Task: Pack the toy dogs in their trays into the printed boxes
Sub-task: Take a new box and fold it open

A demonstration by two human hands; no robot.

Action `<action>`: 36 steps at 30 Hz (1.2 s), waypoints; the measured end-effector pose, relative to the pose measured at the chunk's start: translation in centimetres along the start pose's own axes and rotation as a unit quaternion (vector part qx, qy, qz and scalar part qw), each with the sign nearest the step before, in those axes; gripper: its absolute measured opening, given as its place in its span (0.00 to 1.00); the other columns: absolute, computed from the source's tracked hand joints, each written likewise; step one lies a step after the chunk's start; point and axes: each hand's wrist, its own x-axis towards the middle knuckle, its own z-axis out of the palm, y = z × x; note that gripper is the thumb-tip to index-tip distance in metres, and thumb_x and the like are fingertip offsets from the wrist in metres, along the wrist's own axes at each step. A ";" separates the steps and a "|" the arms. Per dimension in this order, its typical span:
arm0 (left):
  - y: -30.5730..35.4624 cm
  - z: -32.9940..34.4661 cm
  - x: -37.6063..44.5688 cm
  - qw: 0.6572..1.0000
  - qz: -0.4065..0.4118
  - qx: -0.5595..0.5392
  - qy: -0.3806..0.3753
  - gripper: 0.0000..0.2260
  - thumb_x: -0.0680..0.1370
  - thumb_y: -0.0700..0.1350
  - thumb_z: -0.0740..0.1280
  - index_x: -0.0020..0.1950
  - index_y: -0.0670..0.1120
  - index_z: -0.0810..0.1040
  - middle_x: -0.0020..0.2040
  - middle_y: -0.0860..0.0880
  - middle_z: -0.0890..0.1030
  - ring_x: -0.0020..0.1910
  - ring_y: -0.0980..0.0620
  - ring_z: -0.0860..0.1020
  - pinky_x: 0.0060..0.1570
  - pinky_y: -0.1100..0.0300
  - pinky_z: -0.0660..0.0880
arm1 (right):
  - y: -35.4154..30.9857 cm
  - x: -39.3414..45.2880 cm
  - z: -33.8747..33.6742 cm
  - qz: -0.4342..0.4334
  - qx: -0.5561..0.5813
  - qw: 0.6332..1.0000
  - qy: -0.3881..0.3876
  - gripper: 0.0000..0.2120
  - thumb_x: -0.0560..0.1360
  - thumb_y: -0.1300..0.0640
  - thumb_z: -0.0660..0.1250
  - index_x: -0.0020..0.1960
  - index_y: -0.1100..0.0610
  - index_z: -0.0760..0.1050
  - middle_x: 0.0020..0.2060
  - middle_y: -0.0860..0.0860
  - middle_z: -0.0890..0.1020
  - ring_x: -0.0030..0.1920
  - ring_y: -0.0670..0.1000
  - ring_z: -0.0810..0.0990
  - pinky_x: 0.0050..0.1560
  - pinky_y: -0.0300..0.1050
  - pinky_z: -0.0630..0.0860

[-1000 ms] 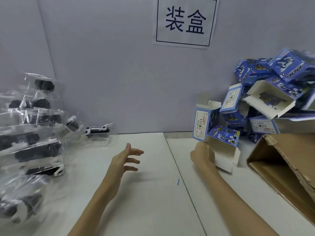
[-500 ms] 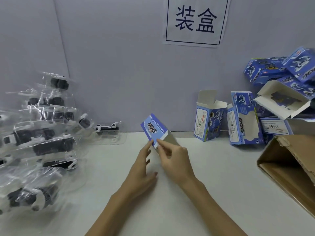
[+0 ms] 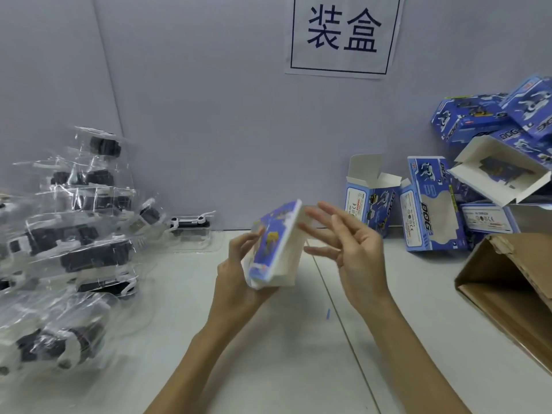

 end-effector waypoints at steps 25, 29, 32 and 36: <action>3.2 -1.1 0.4 0.977 -0.076 -0.199 -0.004 0.25 0.78 0.45 0.76 0.71 0.60 0.72 0.67 0.46 0.78 0.59 0.45 0.84 0.45 0.54 0.85 | 3.9 -1.9 1.3 -0.019 -0.168 0.981 -0.097 0.08 0.79 0.47 0.69 0.56 0.39 0.72 0.58 0.48 0.82 0.57 0.51 0.86 0.44 0.45 0.85; 3.3 -1.4 0.5 0.982 -0.074 -0.175 0.000 0.16 0.74 0.55 0.78 0.57 0.55 0.77 0.66 0.54 0.74 0.67 0.47 0.80 0.43 0.55 0.84 | 3.9 -2.1 2.0 -0.051 -0.173 0.983 -0.033 0.09 0.82 0.46 0.61 0.52 0.52 0.74 0.71 0.40 0.75 0.64 0.46 0.81 0.46 0.47 0.85; 3.4 -1.8 0.9 0.989 -0.055 -0.135 0.029 0.16 0.76 0.58 0.73 0.58 0.52 0.81 0.74 0.60 0.68 0.75 0.54 0.71 0.50 0.52 0.84 | 3.2 -1.6 1.4 -0.059 -0.154 0.986 -0.025 0.11 0.83 0.48 0.65 0.60 0.53 0.76 0.68 0.42 0.79 0.67 0.51 0.80 0.54 0.51 0.85; 3.5 -1.8 1.3 0.968 -0.062 -0.238 0.042 0.25 0.75 0.49 0.77 0.68 0.53 0.70 0.68 0.55 0.77 0.65 0.48 0.81 0.55 0.37 0.82 | 2.3 -1.0 0.7 -0.053 -0.134 0.988 -0.056 0.22 0.81 0.49 0.69 0.74 0.47 0.70 0.63 0.47 0.79 0.66 0.51 0.80 0.51 0.46 0.85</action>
